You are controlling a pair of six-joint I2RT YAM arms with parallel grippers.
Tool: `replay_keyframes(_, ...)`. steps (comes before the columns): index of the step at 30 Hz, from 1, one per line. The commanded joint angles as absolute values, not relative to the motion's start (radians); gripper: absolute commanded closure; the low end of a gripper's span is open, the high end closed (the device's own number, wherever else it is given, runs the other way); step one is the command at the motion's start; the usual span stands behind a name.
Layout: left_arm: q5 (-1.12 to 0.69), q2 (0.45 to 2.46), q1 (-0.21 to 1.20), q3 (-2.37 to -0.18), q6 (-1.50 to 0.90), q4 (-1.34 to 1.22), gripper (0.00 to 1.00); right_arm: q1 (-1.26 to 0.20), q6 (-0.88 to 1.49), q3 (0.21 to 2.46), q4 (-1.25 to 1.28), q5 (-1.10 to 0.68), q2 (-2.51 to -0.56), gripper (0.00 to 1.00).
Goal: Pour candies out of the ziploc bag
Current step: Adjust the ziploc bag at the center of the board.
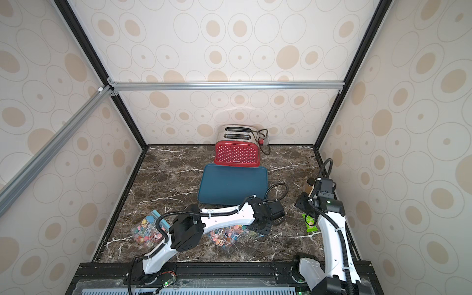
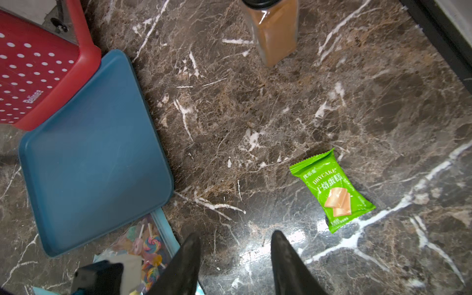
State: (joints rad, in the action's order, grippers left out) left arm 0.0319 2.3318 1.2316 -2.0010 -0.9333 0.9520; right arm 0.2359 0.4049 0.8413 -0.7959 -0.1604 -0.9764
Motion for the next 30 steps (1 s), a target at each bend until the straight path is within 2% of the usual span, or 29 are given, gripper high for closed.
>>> replay_keyframes(1, 0.076, 2.356, 1.231, -2.078, -1.007, 0.969, 0.58, 0.239, 0.391, 0.826, -0.791, -0.185, -0.956, 0.52)
replay_keyframes(9, 0.159, 2.439, 1.228, -2.197, -1.028, 1.067, 0.61, 0.239, 0.388, 0.81, -0.775, -0.216, -0.95, 0.52)
replay_keyframes(18, 0.221, 2.467, 1.219, -2.209, -1.06, 1.107, 0.67, 0.239, 0.384, 0.804, -0.767, -0.237, -0.953, 0.52)
replay_keyframes(25, 0.206, 2.492, 1.217, -2.218, -1.069, 1.11, 0.68, 0.239, 0.382, 0.805, -0.767, -0.243, -0.954, 0.52)
replay_keyframes(30, 0.205, 2.504, 1.216, -2.217, -1.081, 1.127, 0.73, 0.239, 0.381, 0.804, -0.765, -0.244, -0.953, 0.52)
